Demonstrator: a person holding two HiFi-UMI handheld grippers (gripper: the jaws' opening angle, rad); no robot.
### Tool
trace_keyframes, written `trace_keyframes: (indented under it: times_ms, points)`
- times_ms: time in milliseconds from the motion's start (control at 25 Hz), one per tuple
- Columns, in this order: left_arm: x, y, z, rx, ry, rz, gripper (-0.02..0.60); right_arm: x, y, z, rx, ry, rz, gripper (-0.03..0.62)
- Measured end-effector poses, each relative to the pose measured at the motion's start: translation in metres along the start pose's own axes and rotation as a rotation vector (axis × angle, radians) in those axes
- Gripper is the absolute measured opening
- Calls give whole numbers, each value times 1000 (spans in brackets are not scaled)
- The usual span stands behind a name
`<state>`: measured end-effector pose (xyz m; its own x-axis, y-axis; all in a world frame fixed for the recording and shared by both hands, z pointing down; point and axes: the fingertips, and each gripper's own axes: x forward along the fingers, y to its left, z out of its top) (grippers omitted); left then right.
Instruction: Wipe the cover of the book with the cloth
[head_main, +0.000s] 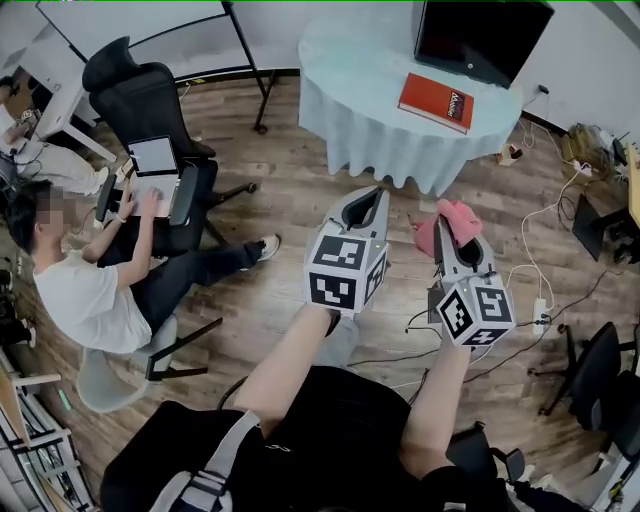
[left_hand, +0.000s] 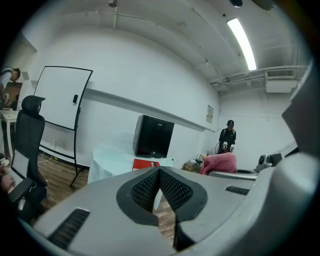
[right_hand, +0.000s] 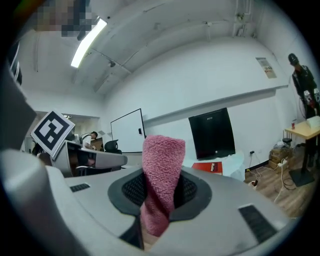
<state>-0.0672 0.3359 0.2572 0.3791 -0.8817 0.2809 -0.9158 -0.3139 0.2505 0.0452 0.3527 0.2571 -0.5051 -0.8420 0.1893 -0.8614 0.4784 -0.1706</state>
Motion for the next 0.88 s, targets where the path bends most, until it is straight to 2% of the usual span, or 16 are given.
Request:
trace_keyframes:
  times_ms: [160,320,480,600,680,880]
  points:
    - [45,36,15,-25,20,8,14,51,-6,14,-23,2,16,95]
    - [79,45,37,-19,7,-36,14,81,-30,34,-29,-12,-46,95]
    - [102,59,58,-22,-7,-48,14,99,-35,49,-92,-24,-35,95]
    - [109,61,90,7,-62,-69,14,100,-72,72,-73,-57,-128,95]
    - [111,71,109,-9,-108,-67,14,101,-87,91,-75,-87,-169,95]
    - [129,106,95,-79,-49,-10,15,127,-81,94,-117,-57,-109,95]
